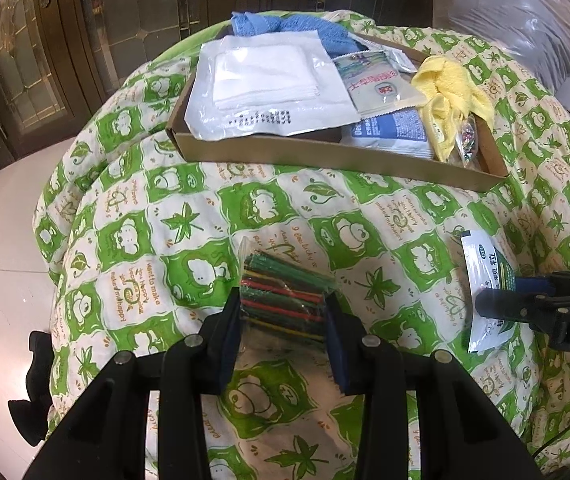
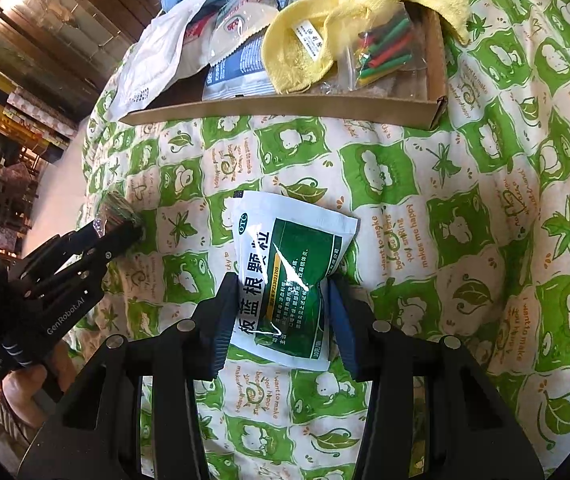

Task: Organize soft objects
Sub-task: 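Carry the stick bundle in the left tool while the right tool carries the green sachet to the tray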

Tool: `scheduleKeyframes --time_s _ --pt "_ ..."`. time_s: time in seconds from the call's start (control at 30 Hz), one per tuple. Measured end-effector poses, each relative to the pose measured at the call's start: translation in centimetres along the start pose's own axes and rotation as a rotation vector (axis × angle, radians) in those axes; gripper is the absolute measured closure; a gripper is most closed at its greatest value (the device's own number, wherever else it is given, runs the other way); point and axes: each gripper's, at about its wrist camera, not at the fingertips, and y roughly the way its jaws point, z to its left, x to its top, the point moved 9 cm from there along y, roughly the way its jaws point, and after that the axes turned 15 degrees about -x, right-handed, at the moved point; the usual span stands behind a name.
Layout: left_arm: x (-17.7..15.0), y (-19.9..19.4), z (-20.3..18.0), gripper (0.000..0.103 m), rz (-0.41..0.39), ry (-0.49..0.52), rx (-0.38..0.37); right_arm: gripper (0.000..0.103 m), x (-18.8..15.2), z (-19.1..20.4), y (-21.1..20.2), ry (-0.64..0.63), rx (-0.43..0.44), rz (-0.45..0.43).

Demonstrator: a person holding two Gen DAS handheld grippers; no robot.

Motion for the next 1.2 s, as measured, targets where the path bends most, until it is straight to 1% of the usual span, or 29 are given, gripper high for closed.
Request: scheduleKeyframes --time_s 0.17,0.3,0.47,0.8,1.0,1.2 --pt "0.4 -0.9 -1.1 0.066 -0.03 0.046 0.011 0.059 0.5 -0.4 -1.0 0.007 0.009 -0.021" --pt "0.5 -1.1 -1.5 0.066 -0.035 0.07 0.007 0.059 1.0 -0.8 -2.1 0.009 0.007 -0.048" --pt "0.5 -1.1 -1.4 0.066 -0.029 0.063 0.006 0.059 1.4 -1.3 -3.2 0.018 0.013 -0.07" --pt "1.1 -1.7 -1.8 0.066 -0.047 0.066 0.008 0.059 1.3 -2.3 -4.5 0.03 0.028 -0.093" --pt "2.2 -2.2 -2.0 0.066 -0.063 0.056 -0.005 0.059 1.8 -2.5 -5.3 0.031 0.018 -0.105" --pt "4.1 -2.4 -2.9 0.066 -0.085 0.053 -0.034 0.059 2.9 -2.9 -6.7 0.033 0.01 -0.123"
